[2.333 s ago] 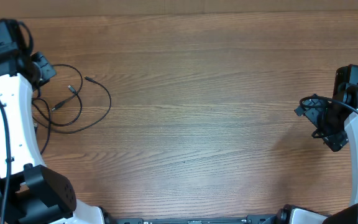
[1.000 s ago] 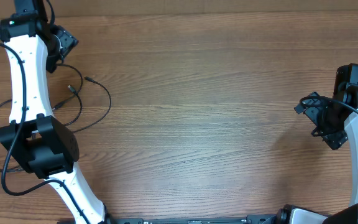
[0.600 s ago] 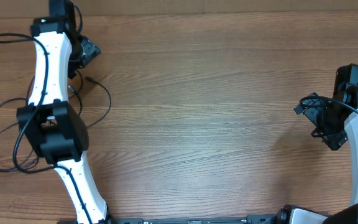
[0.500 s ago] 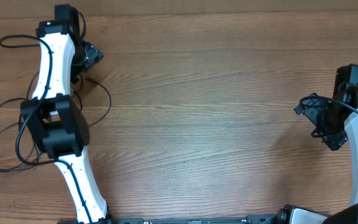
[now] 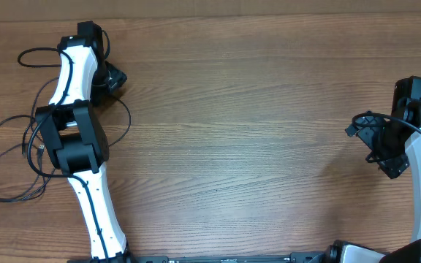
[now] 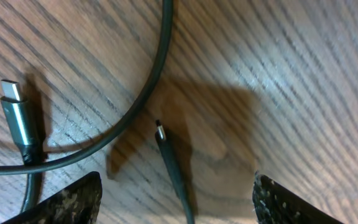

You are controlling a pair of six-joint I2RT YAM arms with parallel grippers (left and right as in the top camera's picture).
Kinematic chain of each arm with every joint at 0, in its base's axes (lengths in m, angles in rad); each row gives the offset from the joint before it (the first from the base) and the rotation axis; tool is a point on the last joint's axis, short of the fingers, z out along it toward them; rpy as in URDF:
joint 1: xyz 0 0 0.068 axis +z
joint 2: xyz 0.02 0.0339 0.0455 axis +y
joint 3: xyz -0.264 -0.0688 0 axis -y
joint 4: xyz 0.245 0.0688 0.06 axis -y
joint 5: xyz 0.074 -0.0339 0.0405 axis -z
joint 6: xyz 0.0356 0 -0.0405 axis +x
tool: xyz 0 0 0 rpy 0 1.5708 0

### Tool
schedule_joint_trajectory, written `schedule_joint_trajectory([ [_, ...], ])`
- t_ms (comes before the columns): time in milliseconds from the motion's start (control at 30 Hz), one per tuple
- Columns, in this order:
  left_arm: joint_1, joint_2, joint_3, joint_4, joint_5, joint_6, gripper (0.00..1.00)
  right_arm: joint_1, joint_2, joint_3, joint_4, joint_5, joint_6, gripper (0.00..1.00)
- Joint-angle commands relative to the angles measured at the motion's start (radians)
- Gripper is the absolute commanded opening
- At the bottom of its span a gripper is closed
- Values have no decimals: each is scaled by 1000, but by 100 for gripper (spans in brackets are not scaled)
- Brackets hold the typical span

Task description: Untangle cables

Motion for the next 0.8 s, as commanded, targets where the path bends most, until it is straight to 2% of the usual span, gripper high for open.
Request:
schedule_joint_trajectory([
  [0,3,18,-6,16,-23,-43,76,-3,-1,11,-1,-2,2,100],
  [100,3,18,-6,19,-27,-42,65,-3,-1,11,-1,-2,2,100],
  [167,3,18,-10,19,-32,-42,63,-3,-1,11,-1,-2,2,100],
  [767,3,20,-72,12,-72,-45,62,-3,-1,11,2,-2,2,100],
])
